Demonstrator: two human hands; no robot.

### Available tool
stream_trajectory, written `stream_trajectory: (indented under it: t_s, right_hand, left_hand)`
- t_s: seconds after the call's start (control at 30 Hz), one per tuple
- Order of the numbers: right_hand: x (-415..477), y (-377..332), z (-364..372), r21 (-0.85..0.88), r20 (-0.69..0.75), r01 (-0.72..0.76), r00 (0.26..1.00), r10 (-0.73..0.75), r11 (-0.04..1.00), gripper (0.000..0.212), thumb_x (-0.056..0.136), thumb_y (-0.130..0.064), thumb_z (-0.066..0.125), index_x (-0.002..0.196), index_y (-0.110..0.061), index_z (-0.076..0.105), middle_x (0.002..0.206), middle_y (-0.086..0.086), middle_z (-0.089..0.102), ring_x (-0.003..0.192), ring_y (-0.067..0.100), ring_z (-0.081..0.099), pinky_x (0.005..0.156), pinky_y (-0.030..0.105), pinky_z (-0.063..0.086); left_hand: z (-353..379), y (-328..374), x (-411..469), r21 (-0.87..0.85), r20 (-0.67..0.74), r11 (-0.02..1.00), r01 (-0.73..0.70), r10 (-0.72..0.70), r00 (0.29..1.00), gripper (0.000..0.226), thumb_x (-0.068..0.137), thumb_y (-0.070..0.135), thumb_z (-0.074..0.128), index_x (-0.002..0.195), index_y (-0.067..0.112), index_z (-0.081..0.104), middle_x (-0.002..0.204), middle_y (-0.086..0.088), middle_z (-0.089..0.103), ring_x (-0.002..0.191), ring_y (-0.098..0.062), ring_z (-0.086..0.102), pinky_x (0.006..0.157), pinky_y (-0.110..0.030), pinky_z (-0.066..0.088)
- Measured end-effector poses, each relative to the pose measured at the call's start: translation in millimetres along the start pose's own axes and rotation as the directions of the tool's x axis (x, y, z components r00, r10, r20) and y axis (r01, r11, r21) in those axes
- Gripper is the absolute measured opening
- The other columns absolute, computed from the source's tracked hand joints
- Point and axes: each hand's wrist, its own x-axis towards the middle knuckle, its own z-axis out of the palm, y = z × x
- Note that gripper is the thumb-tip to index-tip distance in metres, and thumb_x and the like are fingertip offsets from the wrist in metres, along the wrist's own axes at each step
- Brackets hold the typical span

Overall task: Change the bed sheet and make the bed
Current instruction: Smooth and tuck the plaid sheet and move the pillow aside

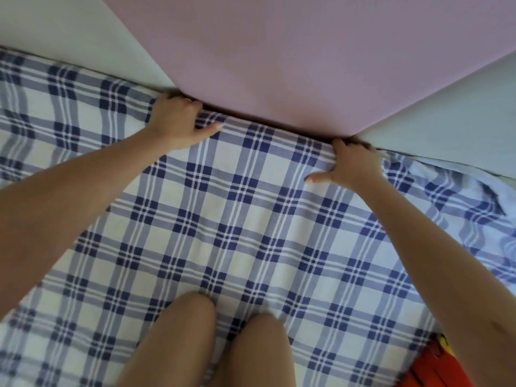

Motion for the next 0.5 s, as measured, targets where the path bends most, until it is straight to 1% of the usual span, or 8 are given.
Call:
stream_trajectory:
  t_s: [0.1, 0.2, 0.27, 0.3, 0.37, 0.4, 0.43, 0.5]
  right_hand:
    - [-1.3, -4.4, -3.0, -0.016, 0.008, -0.044, 0.999, 0.044, 0.999, 0.104, 0.051, -0.091, 0.053, 0.121, -0.013, 0.050, 0.110, 0.010, 0.064, 0.112, 0.029, 0.056, 0.102, 0.041, 0.036]
    - [-3.8, -9.9, 2.8, 0.022, 0.003, -0.134, 0.991, 0.134, 0.991, 0.107, 0.051, -0.088, 0.057, 0.127, -0.014, 0.046, 0.126, 0.012, 0.056, 0.121, 0.032, 0.049, 0.107, 0.044, 0.029]
    - [-8.7, -19.2, 5.9, 0.042, -0.010, -0.231, 0.973, 0.232, 0.972, 0.107, 0.053, -0.084, 0.062, 0.131, -0.014, 0.042, 0.134, 0.014, 0.049, 0.128, 0.032, 0.042, 0.112, 0.047, 0.021]
    - [-14.8, -27.5, 7.8, 0.071, -0.047, -0.285, 0.956, 0.289, 0.956, 0.107, 0.055, -0.079, 0.066, 0.133, -0.011, 0.040, 0.137, 0.015, 0.045, 0.131, 0.033, 0.038, 0.114, 0.049, 0.016]
    - [-29.9, -50.4, 18.0, 0.152, -0.235, -0.304, 0.913, 0.333, 0.940, 0.100, 0.064, -0.060, 0.076, 0.137, -0.006, 0.034, 0.143, 0.020, 0.037, 0.136, 0.037, 0.030, 0.115, 0.056, 0.012]
    - [-39.0, -65.1, 24.4, 0.152, -0.353, -0.230, 0.896, 0.270, 0.961, 0.096, 0.067, -0.046, 0.081, 0.138, -0.006, 0.033, 0.144, 0.022, 0.037, 0.137, 0.039, 0.030, 0.114, 0.058, 0.014]
    - [-46.2, -81.7, 29.2, 0.093, -0.439, -0.121, 0.886, 0.149, 0.988, 0.095, 0.065, -0.033, 0.085, 0.139, -0.006, 0.032, 0.144, 0.022, 0.039, 0.136, 0.039, 0.033, 0.113, 0.058, 0.018]
    - [-47.7, -115.8, 36.6, -0.043, -0.457, 0.054, 0.887, -0.067, 0.998, 0.103, 0.057, -0.022, 0.088, 0.141, -0.010, 0.030, 0.144, 0.019, 0.042, 0.135, 0.037, 0.039, 0.112, 0.052, 0.024]
  left_hand:
    - [0.7, -9.5, -1.5, 0.012, 0.057, 0.999, 0.044, -0.044, 0.997, 0.075, 0.081, 0.073, 0.026, 0.068, 0.006, 0.057, 0.061, -0.013, 0.061, 0.065, -0.030, 0.061, 0.059, -0.029, 0.034]
    - [2.3, -8.2, 4.4, 0.018, 0.152, 0.991, 0.132, -0.133, 0.979, 0.075, 0.084, 0.070, 0.030, 0.077, 0.004, 0.064, 0.072, -0.015, 0.066, 0.078, -0.030, 0.063, 0.074, -0.035, 0.040]
    - [-1.8, -5.3, 1.8, -0.011, 0.075, 0.985, 0.170, -0.168, 0.983, 0.065, 0.086, 0.061, 0.036, 0.080, 0.004, 0.066, 0.077, -0.014, 0.068, 0.083, -0.030, 0.063, 0.082, -0.038, 0.040]
    - [-5.2, -5.1, -7.4, -0.054, -0.022, 0.982, 0.181, -0.183, 0.983, 0.053, 0.087, 0.053, 0.041, 0.083, 0.006, 0.065, 0.081, -0.012, 0.069, 0.086, -0.030, 0.062, 0.085, -0.038, 0.039]
    - [-4.8, -10.6, -32.6, -0.125, -0.204, 0.970, 0.210, -0.233, 0.951, 0.026, 0.085, 0.028, 0.048, 0.096, 0.008, 0.062, 0.097, -0.011, 0.067, 0.094, -0.031, 0.059, 0.092, -0.041, 0.036]
    - [-1.4, -17.3, -45.4, -0.147, -0.210, 0.958, 0.246, -0.273, 0.939, 0.027, 0.080, 0.016, 0.051, 0.105, 0.008, 0.059, 0.108, -0.012, 0.064, 0.103, -0.032, 0.056, 0.095, -0.043, 0.035]
    - [1.7, -27.4, -54.8, -0.151, -0.171, 0.943, 0.297, -0.321, 0.932, 0.040, 0.075, 0.006, 0.053, 0.114, 0.007, 0.056, 0.119, -0.013, 0.059, 0.112, -0.033, 0.052, 0.098, -0.045, 0.033]
    - [7.2, -58.4, -63.4, -0.084, -0.095, 0.932, 0.354, -0.361, 0.928, 0.061, 0.066, -0.007, 0.058, 0.126, 0.006, 0.049, 0.129, -0.014, 0.052, 0.122, -0.033, 0.045, 0.101, -0.046, 0.030]
